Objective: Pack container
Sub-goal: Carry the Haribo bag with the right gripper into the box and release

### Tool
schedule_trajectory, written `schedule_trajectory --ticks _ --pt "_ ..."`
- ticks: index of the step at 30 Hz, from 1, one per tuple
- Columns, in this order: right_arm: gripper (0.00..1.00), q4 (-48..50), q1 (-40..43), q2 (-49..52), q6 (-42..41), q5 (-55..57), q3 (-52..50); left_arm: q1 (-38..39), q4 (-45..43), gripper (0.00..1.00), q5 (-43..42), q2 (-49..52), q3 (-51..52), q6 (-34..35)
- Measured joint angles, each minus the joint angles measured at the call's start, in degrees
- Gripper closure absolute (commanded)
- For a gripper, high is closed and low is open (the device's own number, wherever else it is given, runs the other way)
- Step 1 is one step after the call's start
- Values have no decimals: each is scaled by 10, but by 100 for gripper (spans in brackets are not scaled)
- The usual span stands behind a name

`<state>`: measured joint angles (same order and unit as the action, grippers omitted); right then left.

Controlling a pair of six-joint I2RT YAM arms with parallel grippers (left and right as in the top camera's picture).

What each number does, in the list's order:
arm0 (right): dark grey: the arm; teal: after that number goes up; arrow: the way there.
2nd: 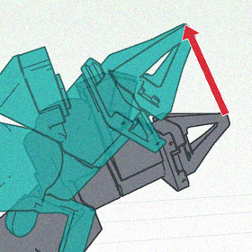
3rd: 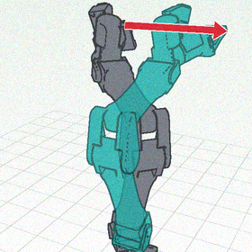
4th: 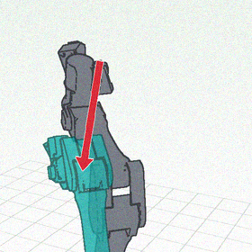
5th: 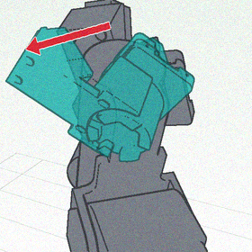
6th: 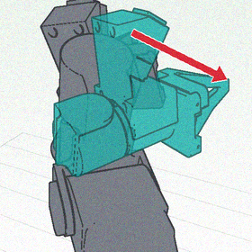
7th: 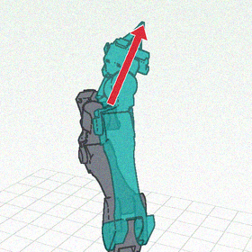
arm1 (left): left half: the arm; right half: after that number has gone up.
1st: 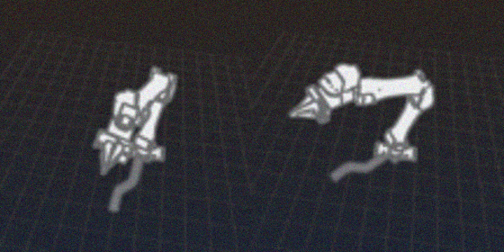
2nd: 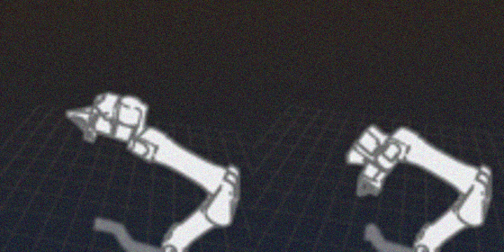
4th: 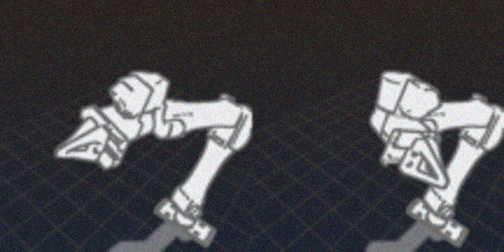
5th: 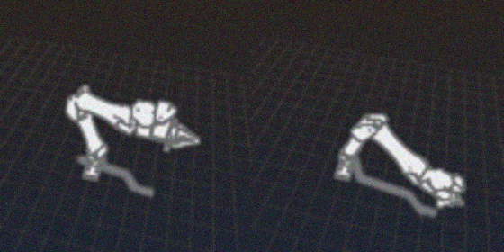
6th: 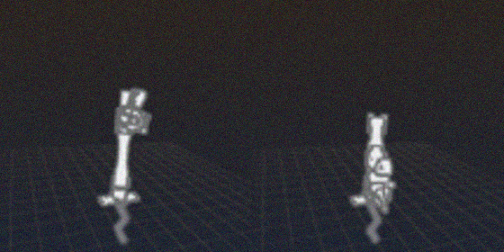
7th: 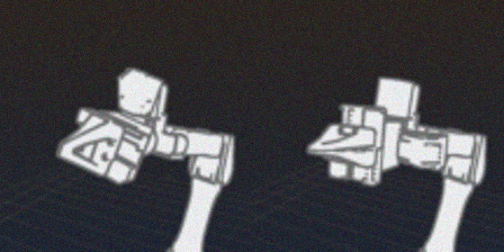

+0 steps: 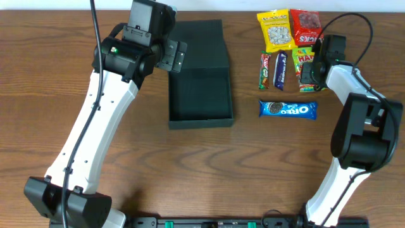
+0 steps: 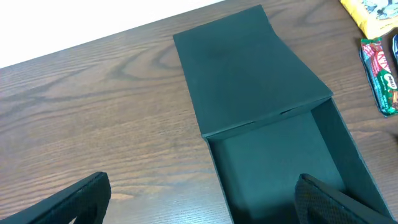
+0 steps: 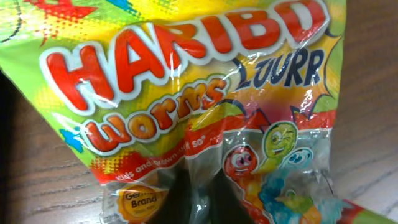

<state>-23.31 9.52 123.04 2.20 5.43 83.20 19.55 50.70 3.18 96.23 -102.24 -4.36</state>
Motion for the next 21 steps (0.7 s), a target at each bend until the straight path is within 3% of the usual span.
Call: schedule_trajectory --ticks 13,21 --pt "99 -160 0 -30 -52 -11 65 -62 -3 5 0 0 0 0" --pt "99 -163 -48 -247 -103 -10 122 -90 -12 5 0 0 0 0"
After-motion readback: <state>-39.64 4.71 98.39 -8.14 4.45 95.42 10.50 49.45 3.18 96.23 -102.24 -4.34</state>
